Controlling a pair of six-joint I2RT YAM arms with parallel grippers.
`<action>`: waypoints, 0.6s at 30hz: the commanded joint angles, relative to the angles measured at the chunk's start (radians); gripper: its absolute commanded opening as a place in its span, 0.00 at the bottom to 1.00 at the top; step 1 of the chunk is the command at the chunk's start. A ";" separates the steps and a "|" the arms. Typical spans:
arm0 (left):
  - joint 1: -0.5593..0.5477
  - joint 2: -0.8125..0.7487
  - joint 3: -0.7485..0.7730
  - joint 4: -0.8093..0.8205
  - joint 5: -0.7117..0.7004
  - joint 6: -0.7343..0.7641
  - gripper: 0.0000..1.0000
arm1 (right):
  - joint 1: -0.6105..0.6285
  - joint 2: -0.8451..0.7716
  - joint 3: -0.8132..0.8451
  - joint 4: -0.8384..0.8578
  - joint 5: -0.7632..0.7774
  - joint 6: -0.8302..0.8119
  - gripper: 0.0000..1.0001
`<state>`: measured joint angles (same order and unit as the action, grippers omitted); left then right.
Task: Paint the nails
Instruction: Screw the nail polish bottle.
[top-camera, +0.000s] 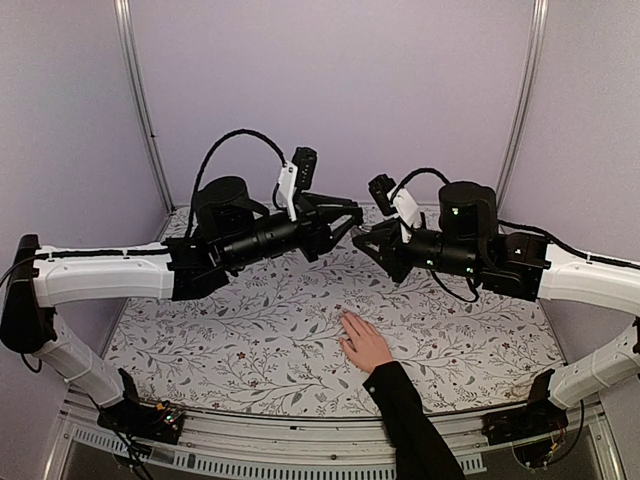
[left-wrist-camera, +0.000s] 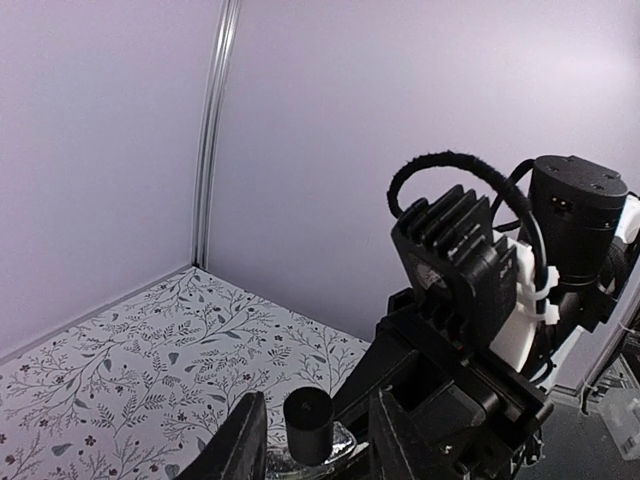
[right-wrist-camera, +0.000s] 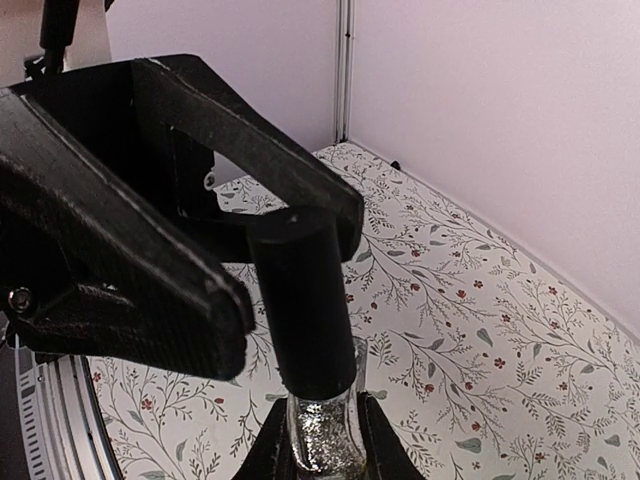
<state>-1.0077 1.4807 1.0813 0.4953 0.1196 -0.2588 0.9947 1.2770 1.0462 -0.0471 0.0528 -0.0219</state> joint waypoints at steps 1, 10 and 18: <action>-0.011 0.019 0.029 0.012 0.012 0.000 0.32 | 0.005 0.007 0.029 -0.003 0.004 0.005 0.00; -0.011 0.031 0.040 -0.021 0.055 0.035 0.07 | 0.005 0.002 0.029 -0.006 -0.017 -0.002 0.00; -0.011 0.043 0.039 -0.151 0.144 0.133 0.00 | 0.005 -0.021 0.054 -0.016 -0.090 -0.023 0.00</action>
<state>-1.0061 1.5005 1.0977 0.4507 0.1577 -0.2001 0.9947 1.2766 1.0542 -0.0818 0.0277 -0.0265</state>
